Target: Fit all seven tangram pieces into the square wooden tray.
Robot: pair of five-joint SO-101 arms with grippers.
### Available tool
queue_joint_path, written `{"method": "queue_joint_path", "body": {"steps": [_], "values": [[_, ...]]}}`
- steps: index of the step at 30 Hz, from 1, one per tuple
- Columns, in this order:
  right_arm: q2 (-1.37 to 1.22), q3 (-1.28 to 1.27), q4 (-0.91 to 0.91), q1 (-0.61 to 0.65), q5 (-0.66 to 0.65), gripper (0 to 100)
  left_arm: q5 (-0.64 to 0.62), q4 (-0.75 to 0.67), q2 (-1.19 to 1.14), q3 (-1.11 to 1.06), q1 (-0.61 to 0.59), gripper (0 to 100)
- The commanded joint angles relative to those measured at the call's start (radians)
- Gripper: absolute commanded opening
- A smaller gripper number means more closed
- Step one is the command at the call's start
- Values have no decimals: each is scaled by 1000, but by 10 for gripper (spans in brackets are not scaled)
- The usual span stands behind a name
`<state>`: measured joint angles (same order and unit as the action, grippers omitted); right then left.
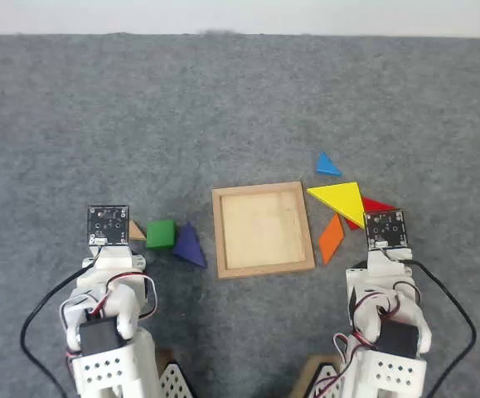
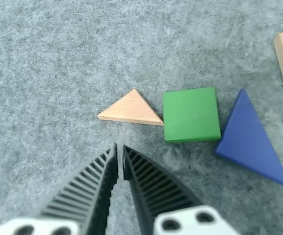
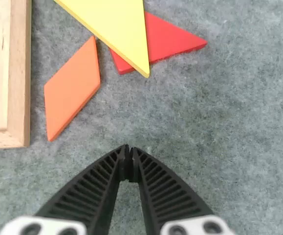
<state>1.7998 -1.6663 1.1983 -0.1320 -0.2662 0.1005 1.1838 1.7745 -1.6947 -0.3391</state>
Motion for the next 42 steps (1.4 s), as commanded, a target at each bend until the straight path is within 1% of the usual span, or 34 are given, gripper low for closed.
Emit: {"method": "queue_joint_path", "body": {"steps": [1,8,12,18,21,24,26,27,30,31,35,38,40,42], "values": [[12,-17,-1,-8,-9,8,-11,3,12,10,-3,15],[5,-17,1,-7,-5,9,-11,3,12,10,-3,15],[15,-17,81,4,-3,9,-11,3,12,10,-3,15],[15,-17,111,171,-6,8,-11,3,12,10,-3,15],[15,-17,111,188,-9,9,-11,3,12,10,-3,15],[15,-17,90,193,-9,9,-11,3,12,10,-5,15],[15,-17,-2,191,-17,9,-11,3,12,10,-5,15],[15,-15,-51,188,-51,9,-11,3,12,10,-5,15],[15,-11,-151,188,-275,9,-11,3,12,10,-5,15],[12,3,-165,186,-301,9,-11,3,12,10,-5,15],[2,104,-165,186,-285,9,-11,3,12,10,-5,15],[-36,226,-134,186,-285,9,-11,3,12,10,-5,15],[-125,322,-117,188,-284,9,-11,3,12,10,-5,15],[-266,419,-117,194,-279,9,-11,3,12,10,-5,15]]}}
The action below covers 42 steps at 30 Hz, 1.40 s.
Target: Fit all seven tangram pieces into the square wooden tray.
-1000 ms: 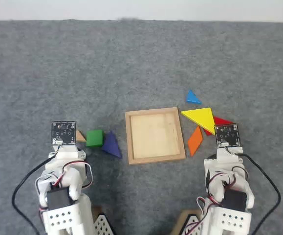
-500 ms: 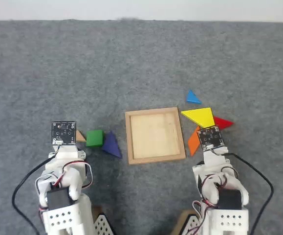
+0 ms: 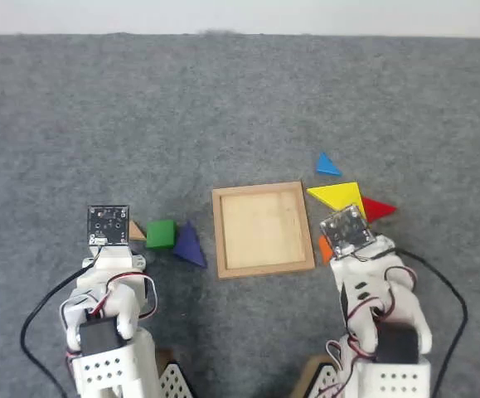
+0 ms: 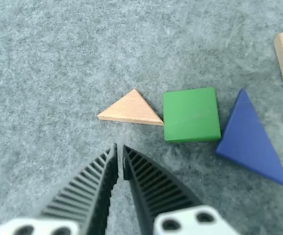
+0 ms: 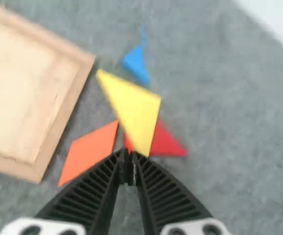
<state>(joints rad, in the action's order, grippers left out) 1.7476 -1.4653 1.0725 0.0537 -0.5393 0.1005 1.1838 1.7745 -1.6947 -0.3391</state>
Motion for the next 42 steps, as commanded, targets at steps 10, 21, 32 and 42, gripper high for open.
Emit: {"method": "queue_joint_path", "body": {"steps": [10,21,32,42], "values": [[-1187,795,-2,25,29,24,-11,3,12,10,-5,15],[-1931,1387,142,99,-290,241,-11,3,12,10,-5,15],[-2095,1452,145,53,-522,256,-11,3,12,10,-5,15],[-2104,1455,127,-39,-588,320,-11,3,12,10,-5,15]]}}
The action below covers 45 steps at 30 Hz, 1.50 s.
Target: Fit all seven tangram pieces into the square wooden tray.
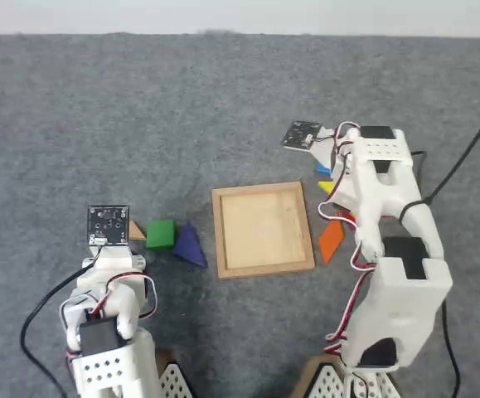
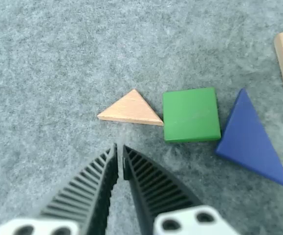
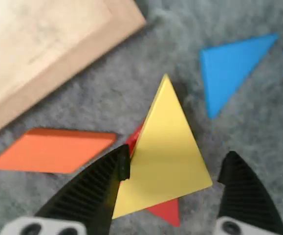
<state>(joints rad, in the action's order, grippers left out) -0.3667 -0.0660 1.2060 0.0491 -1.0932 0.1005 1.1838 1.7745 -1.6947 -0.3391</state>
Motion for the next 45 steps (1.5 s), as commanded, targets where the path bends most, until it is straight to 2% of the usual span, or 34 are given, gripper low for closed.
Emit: {"method": "queue_joint_path", "body": {"steps": [1,10,20,26,36,42,45], "values": [[10,55,-12,-42,-40,320,-11,3,12,10,-5,15],[16,54,-13,-96,20,322,-11,3,12,10,-5,15],[-104,126,-67,-77,-25,345,-11,3,12,10,-5,15],[-170,141,-67,-77,-29,280,-11,3,12,10,-5,15],[-171,141,-15,-76,-32,31,-11,3,12,10,-5,15],[-170,141,41,-71,-28,13,-11,3,12,10,-5,15],[-127,147,19,-81,32,18,-11,3,12,10,-5,15]]}}
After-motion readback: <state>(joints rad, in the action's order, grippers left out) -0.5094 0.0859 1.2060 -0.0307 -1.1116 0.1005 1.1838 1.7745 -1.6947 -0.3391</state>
